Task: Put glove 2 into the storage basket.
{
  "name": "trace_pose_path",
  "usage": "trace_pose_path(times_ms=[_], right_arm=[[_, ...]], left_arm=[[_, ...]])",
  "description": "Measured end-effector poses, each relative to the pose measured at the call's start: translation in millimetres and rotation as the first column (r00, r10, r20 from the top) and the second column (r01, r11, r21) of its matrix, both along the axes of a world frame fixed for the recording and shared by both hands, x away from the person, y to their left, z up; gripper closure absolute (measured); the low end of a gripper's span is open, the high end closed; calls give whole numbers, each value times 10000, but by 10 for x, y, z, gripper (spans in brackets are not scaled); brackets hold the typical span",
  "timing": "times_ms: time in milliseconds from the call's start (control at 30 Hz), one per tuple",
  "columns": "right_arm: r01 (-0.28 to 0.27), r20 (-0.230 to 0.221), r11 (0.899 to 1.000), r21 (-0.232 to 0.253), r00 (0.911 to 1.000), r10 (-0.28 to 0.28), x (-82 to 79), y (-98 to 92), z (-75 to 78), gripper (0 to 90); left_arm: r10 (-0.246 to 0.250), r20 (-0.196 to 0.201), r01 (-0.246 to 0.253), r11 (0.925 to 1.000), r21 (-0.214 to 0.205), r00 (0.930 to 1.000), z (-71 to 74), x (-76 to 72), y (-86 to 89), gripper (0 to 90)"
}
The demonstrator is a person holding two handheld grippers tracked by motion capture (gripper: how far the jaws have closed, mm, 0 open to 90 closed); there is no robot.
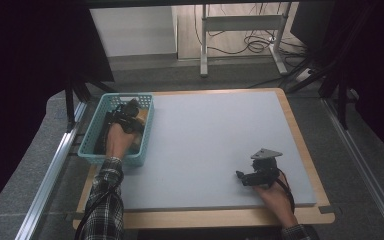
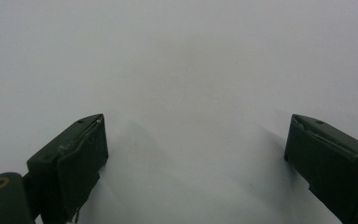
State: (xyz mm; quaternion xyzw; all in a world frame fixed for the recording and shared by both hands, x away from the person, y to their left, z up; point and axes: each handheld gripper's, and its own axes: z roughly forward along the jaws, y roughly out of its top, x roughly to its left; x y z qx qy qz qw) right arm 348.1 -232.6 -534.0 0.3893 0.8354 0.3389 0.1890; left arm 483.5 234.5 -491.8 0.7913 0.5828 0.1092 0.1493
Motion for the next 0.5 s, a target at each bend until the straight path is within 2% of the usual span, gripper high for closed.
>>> trace_pose_path(times_ms=[33,133,300,367,400,500], right_arm=[[-1,1,10000,0,10000,1,0,0,0,57],[3,0,10000,1,10000,-3,0,0,0,57],[-1,-2,10000,1,10000,1,0,0,0,57],[2,-4,10000,1,10000,-2,0,1,0,57],[5,-2,10000,3,10000,-5,0,0,0,57],[6,-3,10000,1,10000,-6,0,1,0,57]], left_arm=[[86,41,-85,10000,-39,10000,-7,2,14,542],[496,-72,-498,9984,-270,9987,-44,16,95,405],[393,-342,-411,9976,-559,9986,-70,-11,193,153],[20,-345,-39,9985,-537,9994,-38,-45,188,94],[-71,-260,59,9989,-466,9996,-4,-63,180,78],[-155,157,164,9981,-598,9998,143,-108,191,74]])
